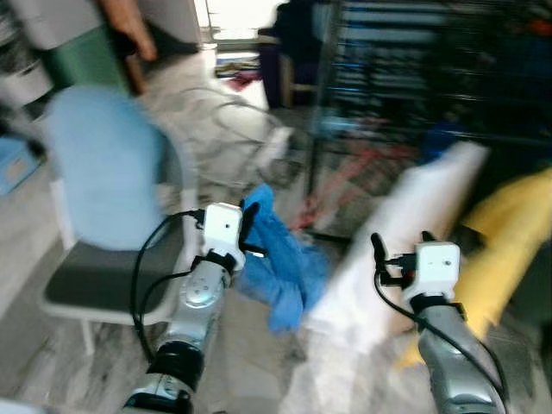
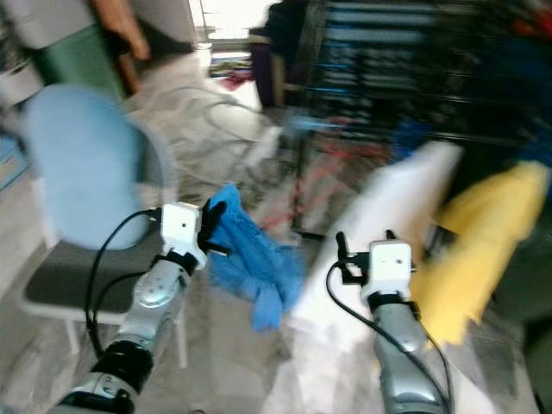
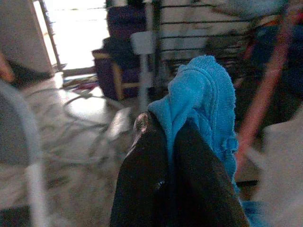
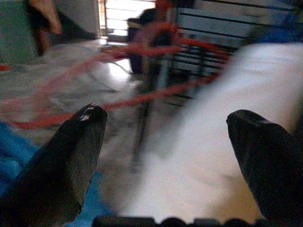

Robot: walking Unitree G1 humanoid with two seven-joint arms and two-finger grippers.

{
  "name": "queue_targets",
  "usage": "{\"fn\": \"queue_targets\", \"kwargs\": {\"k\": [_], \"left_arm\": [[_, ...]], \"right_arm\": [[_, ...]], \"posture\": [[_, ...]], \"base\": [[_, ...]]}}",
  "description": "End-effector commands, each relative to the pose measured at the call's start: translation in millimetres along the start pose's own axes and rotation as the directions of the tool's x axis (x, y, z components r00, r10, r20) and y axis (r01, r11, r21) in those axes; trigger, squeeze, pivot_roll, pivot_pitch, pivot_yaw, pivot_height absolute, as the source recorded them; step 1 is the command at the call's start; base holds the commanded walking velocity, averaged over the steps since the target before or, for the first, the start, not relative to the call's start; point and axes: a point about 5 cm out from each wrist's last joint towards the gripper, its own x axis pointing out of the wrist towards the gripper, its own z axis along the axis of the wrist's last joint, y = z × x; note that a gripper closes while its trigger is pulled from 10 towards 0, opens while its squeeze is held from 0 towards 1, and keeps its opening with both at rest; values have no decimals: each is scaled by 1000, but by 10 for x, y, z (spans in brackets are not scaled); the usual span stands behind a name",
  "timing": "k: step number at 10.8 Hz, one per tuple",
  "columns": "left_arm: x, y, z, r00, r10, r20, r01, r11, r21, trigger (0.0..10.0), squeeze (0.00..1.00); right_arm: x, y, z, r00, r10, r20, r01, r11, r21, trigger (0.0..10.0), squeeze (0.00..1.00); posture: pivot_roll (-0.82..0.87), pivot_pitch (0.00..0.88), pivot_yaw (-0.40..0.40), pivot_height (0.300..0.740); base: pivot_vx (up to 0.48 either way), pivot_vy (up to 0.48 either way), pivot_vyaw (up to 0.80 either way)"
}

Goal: Hang hanger

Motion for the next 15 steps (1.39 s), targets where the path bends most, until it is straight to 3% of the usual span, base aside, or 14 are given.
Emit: {"fn": "queue_targets", "kwargs": {"k": [1,3,10,15], "left_arm": [[13,13,8,1000,2,0,-2,1000,2,10000,0],[11,-5,0,1000,-13,-2,13,1000,0,10000,0],[-11,-163,-1,994,-105,28,106,994,-35,10000,0],[-19,-210,-12,991,-130,28,132,990,-47,10000,0]], "right_arm": [[-26,-15,-29,1000,-6,-10,6,1000,-4,10000,0],[-22,-14,-29,1000,-11,-10,11,1000,-6,10000,0],[-18,-82,-16,999,-50,-8,50,998,-28,10000,0],[-30,-94,-12,999,-36,-3,36,997,-70,10000,0]], "posture": [[-183,72,43,740],[-183,73,42,740],[-192,79,34,740],[-196,84,34,740]], "base": [[0,450,0],[0,450,0],[0,0,-217],[345,0,0]]}}
